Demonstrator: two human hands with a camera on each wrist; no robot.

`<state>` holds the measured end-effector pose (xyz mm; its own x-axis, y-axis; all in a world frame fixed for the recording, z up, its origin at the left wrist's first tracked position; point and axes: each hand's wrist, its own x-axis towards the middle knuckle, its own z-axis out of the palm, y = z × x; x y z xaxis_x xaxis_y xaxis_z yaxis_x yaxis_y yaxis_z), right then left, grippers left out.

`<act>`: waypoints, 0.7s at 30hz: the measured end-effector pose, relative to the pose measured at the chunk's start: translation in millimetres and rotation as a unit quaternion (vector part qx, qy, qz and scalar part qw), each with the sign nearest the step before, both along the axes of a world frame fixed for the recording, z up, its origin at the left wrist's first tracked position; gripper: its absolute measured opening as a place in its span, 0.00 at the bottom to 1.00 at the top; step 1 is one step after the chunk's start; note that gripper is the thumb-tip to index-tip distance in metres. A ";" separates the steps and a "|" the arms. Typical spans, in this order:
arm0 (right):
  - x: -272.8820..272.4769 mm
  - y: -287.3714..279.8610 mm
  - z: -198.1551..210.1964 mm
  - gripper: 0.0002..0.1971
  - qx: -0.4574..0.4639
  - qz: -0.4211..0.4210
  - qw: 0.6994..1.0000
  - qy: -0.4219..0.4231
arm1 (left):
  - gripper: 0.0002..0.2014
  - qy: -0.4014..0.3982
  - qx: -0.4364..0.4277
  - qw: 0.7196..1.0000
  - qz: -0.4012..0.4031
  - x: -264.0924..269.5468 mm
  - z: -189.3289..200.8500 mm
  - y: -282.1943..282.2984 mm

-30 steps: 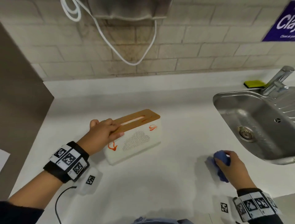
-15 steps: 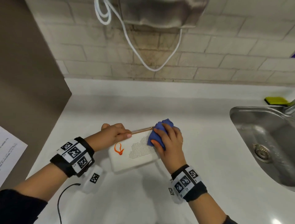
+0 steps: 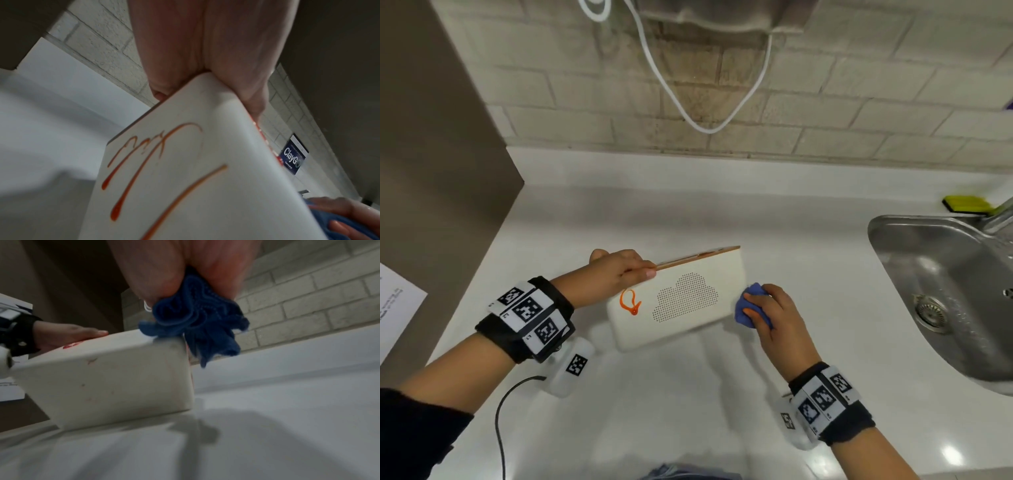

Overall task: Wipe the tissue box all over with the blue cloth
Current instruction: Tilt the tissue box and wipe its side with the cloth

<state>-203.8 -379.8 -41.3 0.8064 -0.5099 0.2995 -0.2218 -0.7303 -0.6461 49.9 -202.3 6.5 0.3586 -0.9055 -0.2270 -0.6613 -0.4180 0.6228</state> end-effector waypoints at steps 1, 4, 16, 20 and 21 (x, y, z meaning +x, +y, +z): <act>-5.7 -3.5 2.0 0.10 -0.001 0.004 1.000 0.016 | 0.17 0.000 0.002 1.000 0.003 -0.4 -0.1 0.6; -15.0 -3.0 19.2 0.13 -0.152 0.000 0.988 0.031 | 0.18 -0.001 0.009 1.000 0.010 -2.1 1.2 1.2; 80.2 99.7 21.1 0.10 -0.242 0.166 0.947 -0.129 | 0.24 0.216 0.047 0.974 0.041 7.5 25.3 5.2; 104.3 120.0 12.0 0.14 -0.161 0.119 0.973 -0.114 | 0.16 0.194 0.065 0.978 0.043 10.2 24.3 1.1; 107.3 121.7 10.3 0.16 -0.174 0.117 0.972 -0.108 | 0.16 0.197 0.066 0.977 0.050 10.5 25.0 0.3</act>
